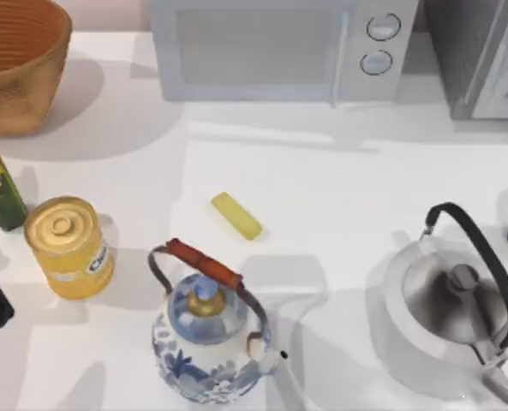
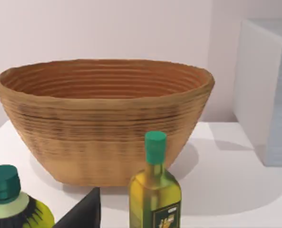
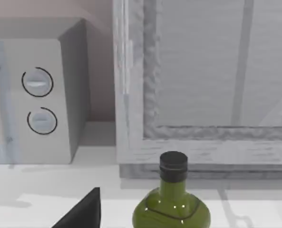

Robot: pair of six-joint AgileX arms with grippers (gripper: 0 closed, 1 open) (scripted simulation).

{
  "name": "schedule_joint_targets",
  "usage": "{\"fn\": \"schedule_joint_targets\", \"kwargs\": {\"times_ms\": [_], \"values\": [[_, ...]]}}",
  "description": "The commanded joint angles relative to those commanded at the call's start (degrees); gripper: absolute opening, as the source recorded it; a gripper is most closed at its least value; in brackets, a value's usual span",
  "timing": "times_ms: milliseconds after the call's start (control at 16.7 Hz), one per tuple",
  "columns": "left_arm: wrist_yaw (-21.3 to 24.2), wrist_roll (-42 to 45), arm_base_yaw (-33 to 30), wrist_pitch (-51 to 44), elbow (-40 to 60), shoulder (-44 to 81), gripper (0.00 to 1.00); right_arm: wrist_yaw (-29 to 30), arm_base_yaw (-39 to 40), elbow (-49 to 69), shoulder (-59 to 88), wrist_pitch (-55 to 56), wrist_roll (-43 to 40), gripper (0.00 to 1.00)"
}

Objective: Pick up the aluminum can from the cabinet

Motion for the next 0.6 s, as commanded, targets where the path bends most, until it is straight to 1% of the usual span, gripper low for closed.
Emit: {"fn": "schedule_joint_targets", "kwargs": {"times_ms": [180, 300, 420, 600], "values": [[0.0, 0.0, 0.0, 0.0, 0.0, 0.0, 1.0, 0.1, 0.1, 0.6, 0.6, -0.3, 0.0, 1.0], [0.0, 0.0, 0.0, 0.0, 0.0, 0.0, 1.0, 0.5, 0.6, 3.7, 3.6, -1.4, 0.0, 1.0], [0.0, 0.0, 0.0, 0.0, 0.0, 0.0, 1.0, 1.2, 1.3, 9.2, 8.6, -3.1, 0.0, 1.0], [0.0, 0.0, 0.0, 0.0, 0.0, 0.0, 1.0, 2.7, 2.7, 21.9, 18.8, -6.3, 0.1, 1.0]]}}
